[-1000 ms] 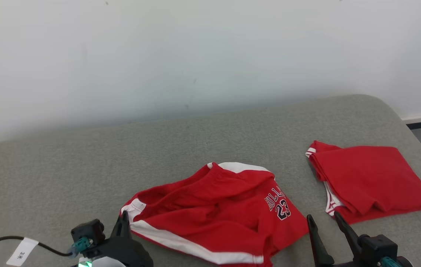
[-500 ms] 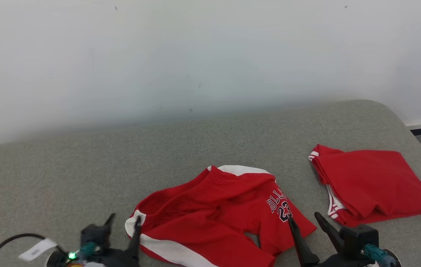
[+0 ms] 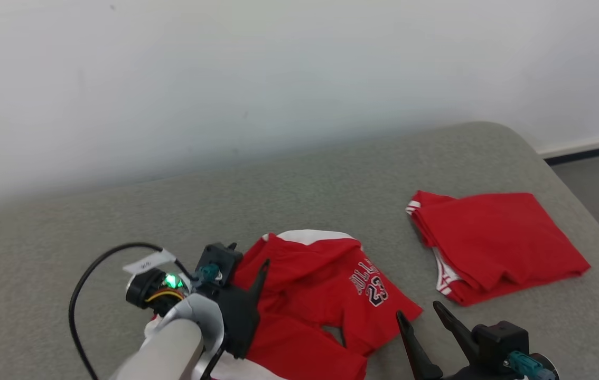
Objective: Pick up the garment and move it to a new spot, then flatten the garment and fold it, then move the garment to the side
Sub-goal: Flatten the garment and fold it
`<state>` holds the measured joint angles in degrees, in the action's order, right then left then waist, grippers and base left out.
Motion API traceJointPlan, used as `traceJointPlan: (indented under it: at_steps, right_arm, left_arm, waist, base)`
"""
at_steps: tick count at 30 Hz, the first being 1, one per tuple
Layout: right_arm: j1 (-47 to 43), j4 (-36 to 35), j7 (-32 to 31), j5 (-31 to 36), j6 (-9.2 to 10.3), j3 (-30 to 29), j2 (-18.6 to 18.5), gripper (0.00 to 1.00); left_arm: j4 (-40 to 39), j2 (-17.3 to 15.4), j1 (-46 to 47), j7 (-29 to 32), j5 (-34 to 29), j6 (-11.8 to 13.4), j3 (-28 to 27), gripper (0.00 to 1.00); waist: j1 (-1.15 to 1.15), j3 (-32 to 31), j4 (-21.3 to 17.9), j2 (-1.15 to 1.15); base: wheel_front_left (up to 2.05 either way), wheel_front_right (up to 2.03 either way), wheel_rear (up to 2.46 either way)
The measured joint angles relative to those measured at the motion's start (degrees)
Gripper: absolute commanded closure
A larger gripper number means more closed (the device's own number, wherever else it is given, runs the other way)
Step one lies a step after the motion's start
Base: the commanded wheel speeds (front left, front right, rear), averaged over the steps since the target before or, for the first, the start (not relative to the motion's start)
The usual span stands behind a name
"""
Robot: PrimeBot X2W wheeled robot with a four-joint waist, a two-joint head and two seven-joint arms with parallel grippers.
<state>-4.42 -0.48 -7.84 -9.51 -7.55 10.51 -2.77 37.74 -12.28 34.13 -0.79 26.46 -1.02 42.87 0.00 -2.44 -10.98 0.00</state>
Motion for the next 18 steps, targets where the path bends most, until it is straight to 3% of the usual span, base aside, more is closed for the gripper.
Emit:
traceJointPlan:
  at_steps: [10, 15, 16, 18]
  right_arm:
    - [0.9, -1.2, 1.2, -0.1, 0.0, -0.1, 0.0, 0.0]
    - [0.9, -0.8, 2.2, -0.5, 0.0, -0.4, 0.0, 0.0]
    - [0.9, -0.6, 2.3, -0.5, 0.0, -0.3, 0.0, 0.0]
    - [1.0, -0.4, 2.5, -0.5, 0.0, -0.3, 0.0, 0.0]
  left_arm:
    - [11.0, 1.8, 7.5, 8.1, 0.6, 3.8, -1.3, 0.0]
    - [13.0, 1.8, 8.2, 9.4, 2.1, 4.1, -2.7, 0.0]
    - [13.5, 1.9, 8.4, 9.4, 2.3, 4.4, -2.9, 0.04]
    - [14.8, 1.9, 8.5, 10.1, 2.6, 5.1, -3.3, 0.53]
  waist:
    - [0.01, 3.4, -8.3, 0.0]
    - [0.01, 5.2, -11.3, 0.0]
    - [0.01, 5.6, -11.9, 0.01]
    - [0.01, 6.4, -13.0, 0.0]
  base:
    - [0.0, 0.0, 0.0]
    - [0.0, 0.0, 0.0]
    - [0.0, 0.0, 0.0]
    - [0.0, 0.0, 0.0]
